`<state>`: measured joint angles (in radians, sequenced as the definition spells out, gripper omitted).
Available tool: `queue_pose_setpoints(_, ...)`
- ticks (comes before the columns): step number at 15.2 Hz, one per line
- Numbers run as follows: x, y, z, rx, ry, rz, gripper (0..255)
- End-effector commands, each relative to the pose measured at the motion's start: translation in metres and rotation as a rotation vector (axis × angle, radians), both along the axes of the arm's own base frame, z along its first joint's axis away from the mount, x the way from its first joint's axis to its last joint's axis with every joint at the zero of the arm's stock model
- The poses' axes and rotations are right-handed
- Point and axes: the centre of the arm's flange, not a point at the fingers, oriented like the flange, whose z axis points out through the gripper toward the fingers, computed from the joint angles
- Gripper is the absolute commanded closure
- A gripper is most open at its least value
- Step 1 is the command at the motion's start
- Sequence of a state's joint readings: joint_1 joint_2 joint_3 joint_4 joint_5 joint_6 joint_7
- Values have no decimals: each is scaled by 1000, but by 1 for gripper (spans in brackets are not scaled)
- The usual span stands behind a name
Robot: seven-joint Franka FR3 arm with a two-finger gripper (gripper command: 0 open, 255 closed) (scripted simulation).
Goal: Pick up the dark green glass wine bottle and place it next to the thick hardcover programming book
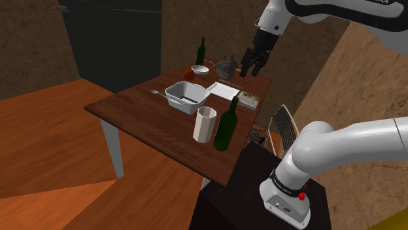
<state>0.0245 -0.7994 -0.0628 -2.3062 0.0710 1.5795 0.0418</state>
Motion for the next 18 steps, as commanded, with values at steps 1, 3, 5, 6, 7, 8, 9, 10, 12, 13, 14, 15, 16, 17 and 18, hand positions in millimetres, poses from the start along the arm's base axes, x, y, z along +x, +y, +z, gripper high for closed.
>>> queue_pose_setpoints(1,0,0,0,0,0,0,0)
queue_pose_setpoints(3,13,-2,-23,-29,26,0,0)
queue_pose_setpoints(5,26,-5,-46,-59,51,0,0)
queue_pose_setpoints(6,32,-7,-58,-73,64,0,0)
queue_pose_setpoints(7,38,-9,-70,-88,77,0,0)
queue_pose_setpoints(8,44,-11,-82,-103,90,0,0)
queue_pose_setpoints(9,50,-13,-94,-118,102,0,0)
queue_pose_setpoints(10,55,-16,-105,-132,115,0,0)
queue_pose_setpoints(12,61,-19,-120,-150,130,0,0)
queue_pose_setpoints(13,61,-19,-125,-150,130,0,0)
queue_pose_setpoints(14,61,-19,-130,-150,130,0,0)
queue_pose_setpoints(15,60,-19,-135,-150,130,0,0)
queue_pose_setpoints(16,60,-20,-141,-150,130,0,0)
queue_pose_setpoints(17,60,-20,-146,-150,130,0,0)
queue_pose_setpoints(18,60,-20,-151,-150,130,0,0)
